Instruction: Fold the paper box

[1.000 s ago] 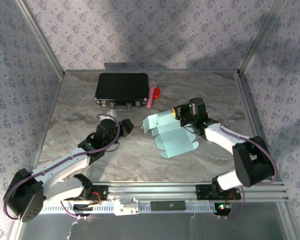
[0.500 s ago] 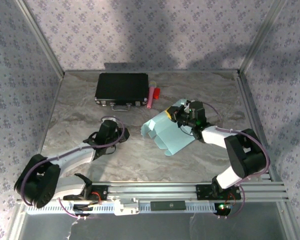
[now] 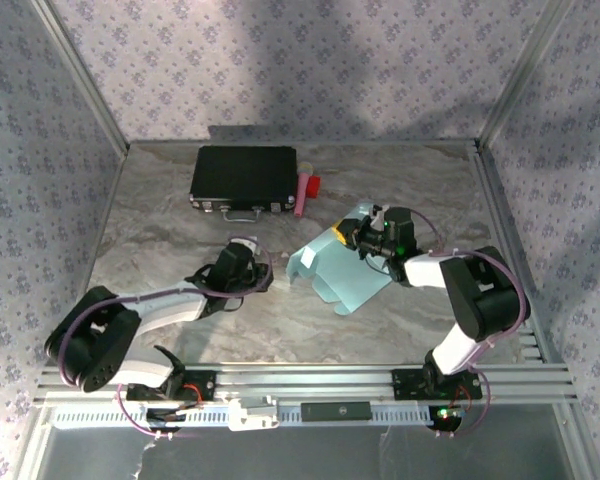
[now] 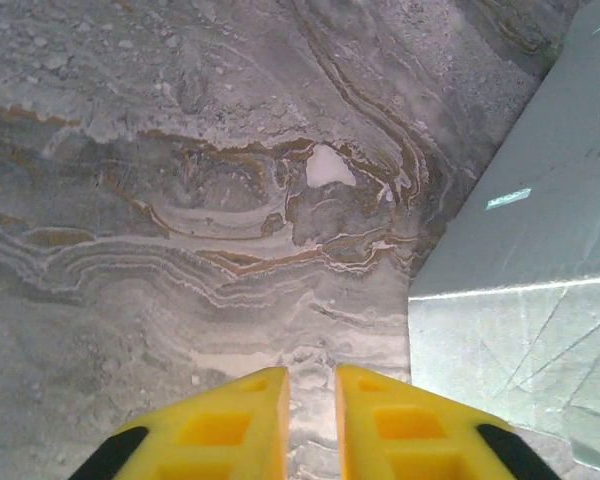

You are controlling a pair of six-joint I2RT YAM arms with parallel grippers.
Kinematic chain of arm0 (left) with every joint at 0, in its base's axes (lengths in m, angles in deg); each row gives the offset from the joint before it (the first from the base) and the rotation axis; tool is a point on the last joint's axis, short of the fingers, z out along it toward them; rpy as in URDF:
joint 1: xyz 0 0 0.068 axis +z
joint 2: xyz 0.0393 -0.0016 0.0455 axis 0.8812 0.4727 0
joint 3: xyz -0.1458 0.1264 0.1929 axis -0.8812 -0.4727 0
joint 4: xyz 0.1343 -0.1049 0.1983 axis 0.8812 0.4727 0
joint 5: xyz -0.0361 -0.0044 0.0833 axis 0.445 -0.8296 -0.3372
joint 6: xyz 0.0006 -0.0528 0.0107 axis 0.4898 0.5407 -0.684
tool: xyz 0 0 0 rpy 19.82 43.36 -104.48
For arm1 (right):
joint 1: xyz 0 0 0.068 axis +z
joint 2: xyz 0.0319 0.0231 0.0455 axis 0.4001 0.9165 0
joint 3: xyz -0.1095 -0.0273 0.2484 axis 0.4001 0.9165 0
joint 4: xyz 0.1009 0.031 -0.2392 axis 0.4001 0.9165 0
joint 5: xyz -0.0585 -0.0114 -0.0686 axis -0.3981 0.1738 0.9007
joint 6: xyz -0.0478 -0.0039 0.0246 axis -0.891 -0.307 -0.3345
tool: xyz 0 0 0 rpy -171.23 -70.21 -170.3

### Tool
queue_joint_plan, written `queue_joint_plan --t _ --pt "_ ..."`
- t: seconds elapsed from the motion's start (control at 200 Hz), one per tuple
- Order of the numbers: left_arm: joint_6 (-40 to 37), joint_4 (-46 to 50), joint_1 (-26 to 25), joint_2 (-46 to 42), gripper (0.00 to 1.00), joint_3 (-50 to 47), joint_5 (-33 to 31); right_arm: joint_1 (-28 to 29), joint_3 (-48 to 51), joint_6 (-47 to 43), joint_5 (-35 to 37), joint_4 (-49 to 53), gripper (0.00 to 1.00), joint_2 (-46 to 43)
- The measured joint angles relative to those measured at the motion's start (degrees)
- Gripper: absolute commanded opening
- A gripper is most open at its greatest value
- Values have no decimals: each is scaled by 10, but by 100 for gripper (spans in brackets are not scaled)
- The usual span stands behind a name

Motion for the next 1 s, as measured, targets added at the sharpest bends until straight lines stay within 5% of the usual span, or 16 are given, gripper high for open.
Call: queue_joint_plan --t 0.595,0.999 --pt "-170 -91 -72 92 16 42 17 -7 -9 -8 -28 5 0 5" --pt "-191 -116 -110 111 19 52 -7 -8 -9 -8 -30 -31 0 26"
